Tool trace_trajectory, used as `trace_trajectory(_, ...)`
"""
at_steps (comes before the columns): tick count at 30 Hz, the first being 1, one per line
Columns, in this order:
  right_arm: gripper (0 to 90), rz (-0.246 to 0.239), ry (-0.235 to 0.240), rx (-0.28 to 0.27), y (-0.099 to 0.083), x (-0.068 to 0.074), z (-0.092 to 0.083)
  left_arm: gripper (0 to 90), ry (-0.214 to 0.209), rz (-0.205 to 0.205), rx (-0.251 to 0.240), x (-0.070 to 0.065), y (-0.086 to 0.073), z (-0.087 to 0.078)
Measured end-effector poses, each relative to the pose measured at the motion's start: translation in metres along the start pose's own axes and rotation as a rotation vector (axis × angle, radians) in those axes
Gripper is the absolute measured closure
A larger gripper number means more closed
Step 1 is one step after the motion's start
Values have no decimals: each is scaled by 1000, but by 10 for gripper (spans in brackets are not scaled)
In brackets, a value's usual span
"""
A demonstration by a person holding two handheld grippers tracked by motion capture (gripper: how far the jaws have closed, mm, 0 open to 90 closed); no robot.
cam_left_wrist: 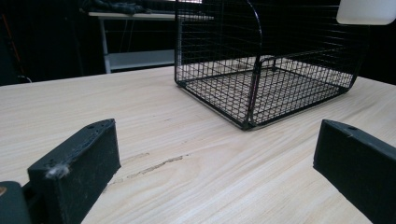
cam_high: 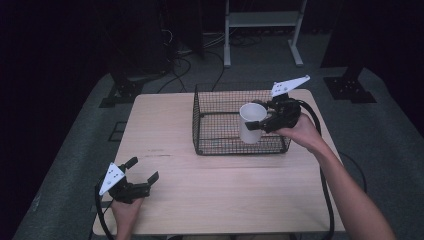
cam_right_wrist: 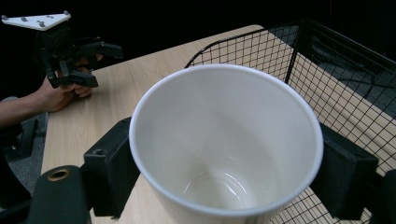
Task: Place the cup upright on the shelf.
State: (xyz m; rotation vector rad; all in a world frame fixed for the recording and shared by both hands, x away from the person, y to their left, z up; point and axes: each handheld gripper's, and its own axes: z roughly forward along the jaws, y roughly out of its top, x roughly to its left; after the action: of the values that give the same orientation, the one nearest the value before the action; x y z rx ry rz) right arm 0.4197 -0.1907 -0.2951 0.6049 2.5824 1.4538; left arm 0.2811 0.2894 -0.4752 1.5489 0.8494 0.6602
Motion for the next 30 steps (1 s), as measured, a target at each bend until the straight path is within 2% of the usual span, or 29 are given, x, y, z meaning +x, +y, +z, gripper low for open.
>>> trace_trajectory(19, 187, 12, -3, 19, 22, -24, 30, 0, -4, -3, -3, 0, 0, 0)
trace_trajectory(30, 187, 47, -15, 28, 22, -42, 50, 0, -9, -7, -5, 0, 0, 0)
